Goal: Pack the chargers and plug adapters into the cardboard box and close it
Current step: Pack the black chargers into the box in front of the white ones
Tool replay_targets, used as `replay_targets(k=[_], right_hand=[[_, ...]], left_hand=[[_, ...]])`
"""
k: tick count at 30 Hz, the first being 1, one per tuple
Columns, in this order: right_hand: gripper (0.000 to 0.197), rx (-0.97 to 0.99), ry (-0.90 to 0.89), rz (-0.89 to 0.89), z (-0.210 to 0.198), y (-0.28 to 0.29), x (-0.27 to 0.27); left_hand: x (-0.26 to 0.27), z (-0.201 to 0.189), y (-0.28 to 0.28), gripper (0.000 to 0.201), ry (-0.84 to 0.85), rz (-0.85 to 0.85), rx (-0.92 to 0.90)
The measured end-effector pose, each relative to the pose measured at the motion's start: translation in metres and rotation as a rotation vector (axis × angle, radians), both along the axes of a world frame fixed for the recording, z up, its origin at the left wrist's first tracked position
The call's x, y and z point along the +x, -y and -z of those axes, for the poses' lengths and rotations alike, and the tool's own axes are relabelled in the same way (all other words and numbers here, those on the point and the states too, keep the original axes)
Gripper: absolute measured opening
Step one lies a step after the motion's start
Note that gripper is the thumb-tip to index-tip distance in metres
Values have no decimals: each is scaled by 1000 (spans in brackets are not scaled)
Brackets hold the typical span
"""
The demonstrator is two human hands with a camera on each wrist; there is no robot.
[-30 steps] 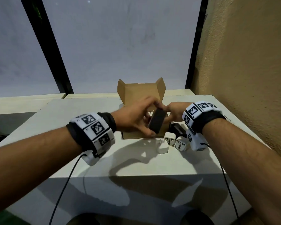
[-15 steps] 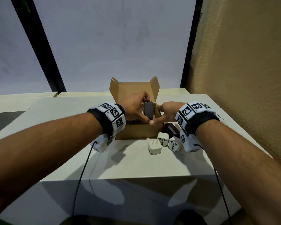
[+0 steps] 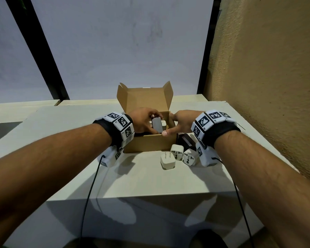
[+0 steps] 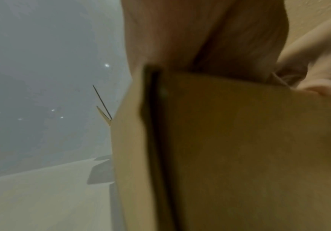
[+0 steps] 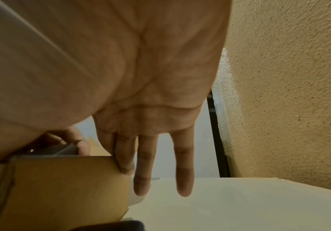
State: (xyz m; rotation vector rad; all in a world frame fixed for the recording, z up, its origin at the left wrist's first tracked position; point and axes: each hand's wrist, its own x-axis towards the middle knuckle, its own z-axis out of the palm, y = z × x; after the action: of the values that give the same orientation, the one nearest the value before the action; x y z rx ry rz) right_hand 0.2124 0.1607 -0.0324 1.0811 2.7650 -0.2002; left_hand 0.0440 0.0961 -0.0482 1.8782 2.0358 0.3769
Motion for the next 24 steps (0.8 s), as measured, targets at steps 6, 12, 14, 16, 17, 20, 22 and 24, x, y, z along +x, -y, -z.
replay_targets(k=[6,12,14,16,17,20,22,24], right_hand=[[63,8,-17,-13,4,-4,0],[67,-3,-38,-3,5,-6,0],[74,-7,-35,9,5,-6,0],[77,-11,-44,16,6,-6,0],[77,-13,-49,18,7,-6,-1],[79,-13,-48,27,7,-6,-1],[77,-18,-53,31,7,-7,-1],[72,-21,-66,24,7,-7,-1]], left_hand=[[2,4,-6,61,-48,23,-77],[2,6,-6,57,-97,24,-84],[2,5,-5,57,-128,23,-86],[3,4,-5,59,-157,28,-90],[2,4,-5,59,-164,32,-96],[3,3,-4,60,-190,51,-103],[5,2,-3,60,-260,55,-89],[5,0,-3,60,-313,62,-90]])
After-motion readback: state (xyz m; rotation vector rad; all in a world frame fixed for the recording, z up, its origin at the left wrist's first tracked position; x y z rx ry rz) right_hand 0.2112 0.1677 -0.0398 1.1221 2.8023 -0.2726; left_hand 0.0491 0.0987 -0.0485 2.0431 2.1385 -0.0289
